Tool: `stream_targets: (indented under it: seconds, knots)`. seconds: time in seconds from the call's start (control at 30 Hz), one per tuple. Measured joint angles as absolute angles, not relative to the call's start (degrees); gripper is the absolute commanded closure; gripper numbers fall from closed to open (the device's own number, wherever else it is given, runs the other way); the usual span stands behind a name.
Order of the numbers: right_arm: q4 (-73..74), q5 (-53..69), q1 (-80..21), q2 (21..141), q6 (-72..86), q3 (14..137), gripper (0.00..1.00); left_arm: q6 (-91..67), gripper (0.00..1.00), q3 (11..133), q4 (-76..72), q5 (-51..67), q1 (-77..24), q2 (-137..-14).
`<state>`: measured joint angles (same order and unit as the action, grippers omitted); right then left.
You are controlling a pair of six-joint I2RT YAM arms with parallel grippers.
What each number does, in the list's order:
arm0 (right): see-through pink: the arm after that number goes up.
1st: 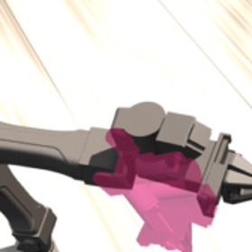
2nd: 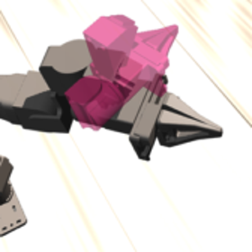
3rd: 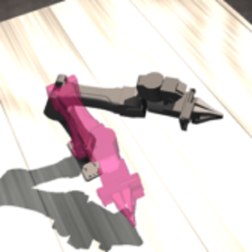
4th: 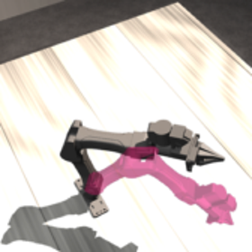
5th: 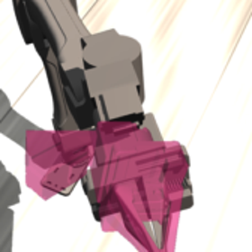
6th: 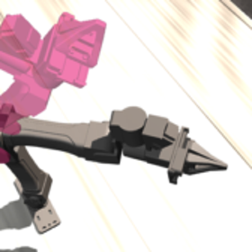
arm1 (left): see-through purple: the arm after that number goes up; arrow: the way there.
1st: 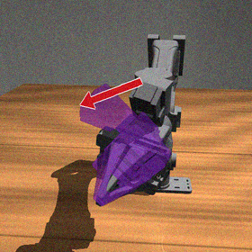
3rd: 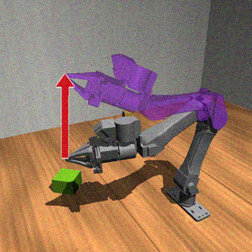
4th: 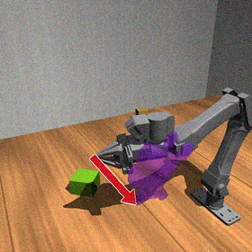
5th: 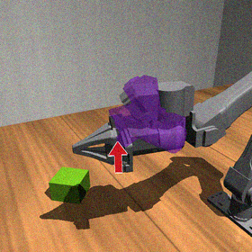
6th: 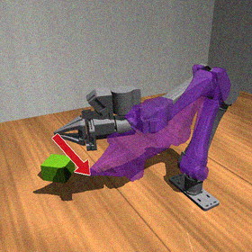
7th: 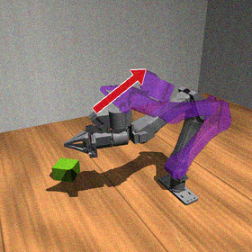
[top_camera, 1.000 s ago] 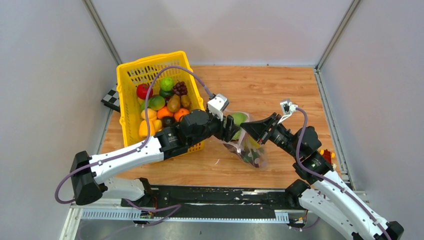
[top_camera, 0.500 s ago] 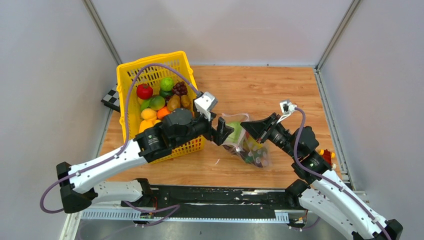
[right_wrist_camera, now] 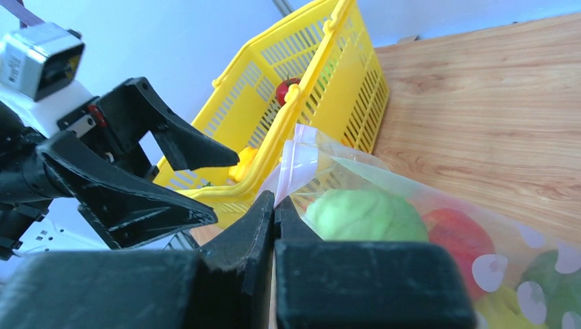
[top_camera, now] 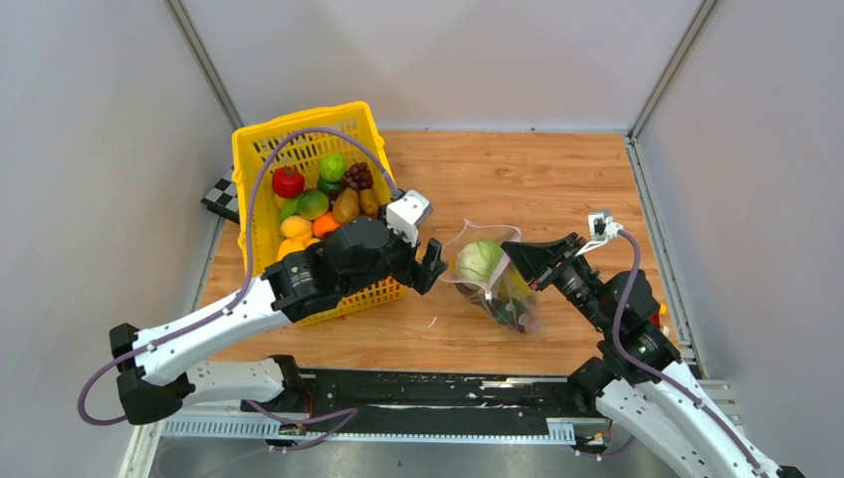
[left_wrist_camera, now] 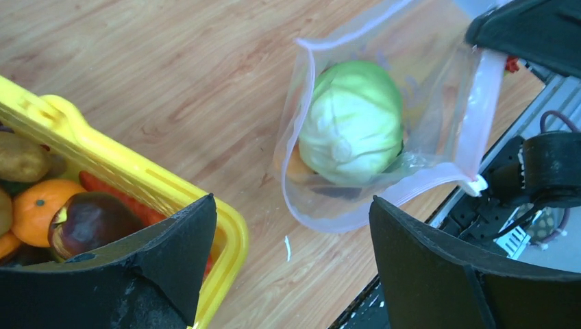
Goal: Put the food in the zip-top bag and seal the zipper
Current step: Place the fake vegetable in the zipper food storage bag, then adjust the zipper food storage bag at the center of the board.
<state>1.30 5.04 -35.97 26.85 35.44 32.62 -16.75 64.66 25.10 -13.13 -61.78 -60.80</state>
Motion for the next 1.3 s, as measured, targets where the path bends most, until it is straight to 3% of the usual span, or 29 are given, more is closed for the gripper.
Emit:
stream_targets:
  seconds: [0.37, 0.53, 0.6, 0.8, 0.93, 1.0, 1.3]
  knots:
    - [5.7, 1.1, -36.0, 22.1, 34.8, 32.6, 0.98, -17.6, 0.20, 65.9, 25.0, -11.9, -61.8, -67.4]
    - [6.3, 1.0, -36.0, 21.6, 34.8, 32.6, 0.99, -18.0, 0.28, 66.6, 23.8, -11.9, -61.8, -70.0]
    - [6.6, 1.0, -36.0, 21.5, 34.8, 32.6, 0.99, -18.2, 0.34, 66.8, 23.4, -11.9, -61.8, -71.0]
    - [7.3, 0.0, -36.0, 20.1, 34.3, 32.6, 0.98, -19.2, 0.65, 67.0, 22.9, -11.7, -61.8, -72.4]
    - [7.5, -0.6, -36.0, 19.9, 33.9, 32.6, 0.98, -19.3, 0.92, 67.0, 22.9, -10.4, -61.8, -72.5]
    - [7.5, -0.6, -36.0, 19.9, 33.4, 32.6, 0.98, -19.3, 0.99, 67.0, 22.8, -9.7, -61.8, -72.7]
    - [8.7, -0.3, -36.0, 16.8, 29.6, 32.6, 0.97, -19.1, 1.00, 74.0, 22.4, -6.5, -61.8, -75.7]
